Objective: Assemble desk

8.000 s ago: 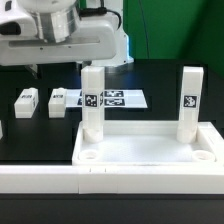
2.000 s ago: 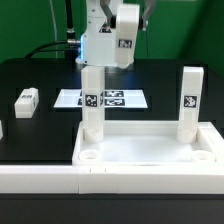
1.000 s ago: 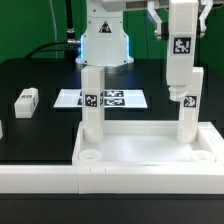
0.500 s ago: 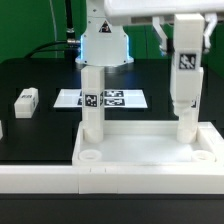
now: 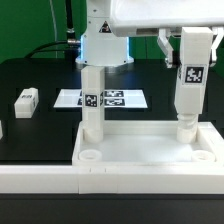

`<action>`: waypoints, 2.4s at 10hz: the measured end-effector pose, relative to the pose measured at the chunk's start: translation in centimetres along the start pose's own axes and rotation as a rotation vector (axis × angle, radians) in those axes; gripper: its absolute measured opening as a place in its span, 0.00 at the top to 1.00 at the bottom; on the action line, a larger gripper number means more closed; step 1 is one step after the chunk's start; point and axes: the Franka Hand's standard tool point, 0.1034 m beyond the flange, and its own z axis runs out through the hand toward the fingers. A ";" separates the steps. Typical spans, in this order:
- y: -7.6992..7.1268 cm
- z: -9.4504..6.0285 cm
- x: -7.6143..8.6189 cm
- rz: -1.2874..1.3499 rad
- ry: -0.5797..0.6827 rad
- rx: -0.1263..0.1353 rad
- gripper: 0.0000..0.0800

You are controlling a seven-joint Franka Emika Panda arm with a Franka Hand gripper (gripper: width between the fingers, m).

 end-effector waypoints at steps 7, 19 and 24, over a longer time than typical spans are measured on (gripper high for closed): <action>-2.6 2.4 -1.9 -0.087 -0.026 -0.015 0.64; -2.9 3.8 -3.3 -0.102 -0.049 -0.022 0.64; -3.2 4.2 -3.4 -0.109 -0.048 -0.021 0.64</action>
Offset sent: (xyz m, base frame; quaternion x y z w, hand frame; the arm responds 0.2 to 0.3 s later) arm 0.0189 0.0044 -0.0086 -0.0315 0.0256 -0.0244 0.9989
